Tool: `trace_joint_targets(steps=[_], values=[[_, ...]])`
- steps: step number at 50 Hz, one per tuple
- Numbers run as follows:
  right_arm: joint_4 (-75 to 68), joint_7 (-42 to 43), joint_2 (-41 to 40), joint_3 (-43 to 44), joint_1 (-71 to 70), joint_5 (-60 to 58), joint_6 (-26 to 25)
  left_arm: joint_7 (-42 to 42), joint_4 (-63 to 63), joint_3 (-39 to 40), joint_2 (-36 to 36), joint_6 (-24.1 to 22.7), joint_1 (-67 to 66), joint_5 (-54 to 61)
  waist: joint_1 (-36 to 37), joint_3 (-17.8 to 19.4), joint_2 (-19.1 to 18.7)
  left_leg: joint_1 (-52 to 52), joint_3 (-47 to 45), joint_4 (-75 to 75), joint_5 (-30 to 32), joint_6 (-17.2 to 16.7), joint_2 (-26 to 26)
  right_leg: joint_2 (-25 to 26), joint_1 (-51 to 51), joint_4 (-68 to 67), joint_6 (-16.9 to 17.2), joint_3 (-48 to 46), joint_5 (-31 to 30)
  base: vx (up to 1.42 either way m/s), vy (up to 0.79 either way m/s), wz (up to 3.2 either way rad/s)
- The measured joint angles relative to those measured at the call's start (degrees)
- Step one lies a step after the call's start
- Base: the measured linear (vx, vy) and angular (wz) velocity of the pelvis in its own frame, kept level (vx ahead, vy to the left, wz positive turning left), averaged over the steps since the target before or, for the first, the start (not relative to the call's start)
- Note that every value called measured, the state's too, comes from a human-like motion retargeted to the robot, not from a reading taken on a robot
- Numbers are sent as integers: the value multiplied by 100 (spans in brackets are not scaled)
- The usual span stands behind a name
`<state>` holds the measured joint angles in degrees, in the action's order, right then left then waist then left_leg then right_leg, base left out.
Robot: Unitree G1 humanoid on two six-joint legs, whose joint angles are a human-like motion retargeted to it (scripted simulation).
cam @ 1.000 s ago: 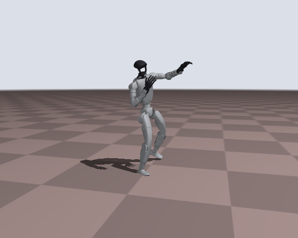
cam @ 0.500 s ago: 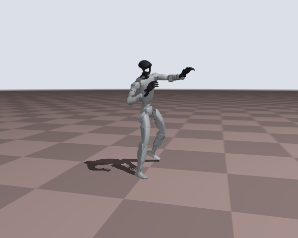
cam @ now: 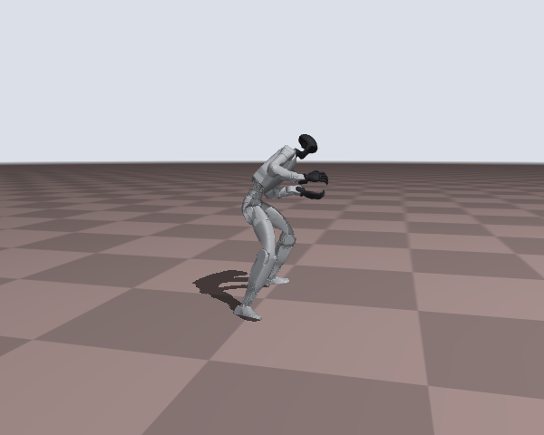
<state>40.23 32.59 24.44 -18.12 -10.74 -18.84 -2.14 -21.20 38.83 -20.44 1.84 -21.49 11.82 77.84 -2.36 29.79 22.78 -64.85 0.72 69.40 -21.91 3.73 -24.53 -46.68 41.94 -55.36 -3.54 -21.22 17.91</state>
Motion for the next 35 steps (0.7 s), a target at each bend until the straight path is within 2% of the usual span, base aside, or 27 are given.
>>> trace_joint_targets(steps=[3,5,6,7,9,12,13,16,18,22,23,27,30,33,35], values=[[-365,153,-684,-391,-36,-351,-207,142,-282,-121,-36,49,-192,214,391,0,-354,-640,21,-81,94,-87,811,-643,103,-217,-416,-392,310,20,33,228],[-727,195,-1020,-679,-398,-635,-352,317,-521,-71,-500,260,-88,-1020,866,0,-628,-757,49,-107,33,-242,1156,-801,-34,-351,-627,-503,628,36,22,170],[-802,200,-1052,-543,-491,-545,-214,410,-608,42,-689,472,-136,-1655,1209,0,-815,-670,87,-27,-52,-362,1296,-755,-260,-382,-595,-431,812,42,19,161],[-857,176,-1073,-459,-644,-509,-116,482,-654,117,-814,618,-179,-2058,1521,0,-978,-567,127,42,-129,-468,1428,-663,-480,-390,-573,-319,982,47,16,153],[-840,60,-1035,-470,-1211,-655,-40,543,-563,178,-840,615,-250,-1992,1972,0,-1191,-225,207,123,-268,-608,1656,-249,-972,-287,-549,87,1249,52,13,145],[-669,-324,-862,-599,-2038,-344,317,584,-251,335,-842,315,-443,-1448,2395,0,-1385,733,258,109,-532,-734,1955,486,-2118,24,-379,661,1403,58,9,124],[-625,-477,-782,-670,-2330,-279,396,680,-277,491,-1061,455,-442,-1933,2529,0,-1390,1103,249,41,-577,-786,1952,682,-2505,124,-385,693,1362,57,2,71],[-514,-862,-604,-866,-3227,22,535,785,-117,678,-1472,533,-317,-2134,2865,-46,-1225,2058,-134,-199,-551,-713,1828,1074,-3356,370,-391,787,1070,53,1,41],[-512,-1119,-503,-1011,-3663,234,604,883,-20,777,-1772,558,-293,-2250,3017,-367,-1059,2591,-389,-467,-483,-609,1771,1183,-3788,698,-280,613,708,50,6,10],[-645,-1730,-188,-1234,-4257,606,626,1138,141,1014,-2259,700,-401,-2255,3270,-1495,-863,3312,-629,-999,-383,-487,1536,1128,-4225,1318,-91,-267,-456,44,5,-59],[-715,-1706,-101,-1261,-4362,603,609,1124,171,1086,-2374,703,-400,-2375,3318,-1743,-864,3482,-730,-1106,-349,-447,1449,1105,-4306,1453,-15,-459,-763,37,6,-91],[-1018,-1515,8,-1049,-4500,363,442,1048,227,1393,-2712,878,-163,-2955,3388,-2322,-1037,4291,-1208,-1593,-418,-162,1182,1104,-4443,1858,313,-604,-1656,28,6,-97],[-999,-1258,23,-444,-3895,361,443,900,335,1503,-2722,1083,66,-3505,3378,-2684,-1295,4735,-1596,-1823,-470,163,1062,1218,-4234,2125,552,-160,-1849,17,5,-103],[-784,-966,-261,94,-3034,376,462,701,450,1571,-2690,1343,554,-4353,3063,-2760,-1592,5231,-1933,-1974,-511,228,1001,1587,-4030,2600,907,731,-1423,10,-1,-115],[-688,-851,-435,361,-2422,358,452,432,477,1589,-2775,1475,997,-5025,2694,-2750,-1820,5538,-2148,-2003,-542,210,956,1715,-3889,2797,975,972,-1262,5,-3,-138]])
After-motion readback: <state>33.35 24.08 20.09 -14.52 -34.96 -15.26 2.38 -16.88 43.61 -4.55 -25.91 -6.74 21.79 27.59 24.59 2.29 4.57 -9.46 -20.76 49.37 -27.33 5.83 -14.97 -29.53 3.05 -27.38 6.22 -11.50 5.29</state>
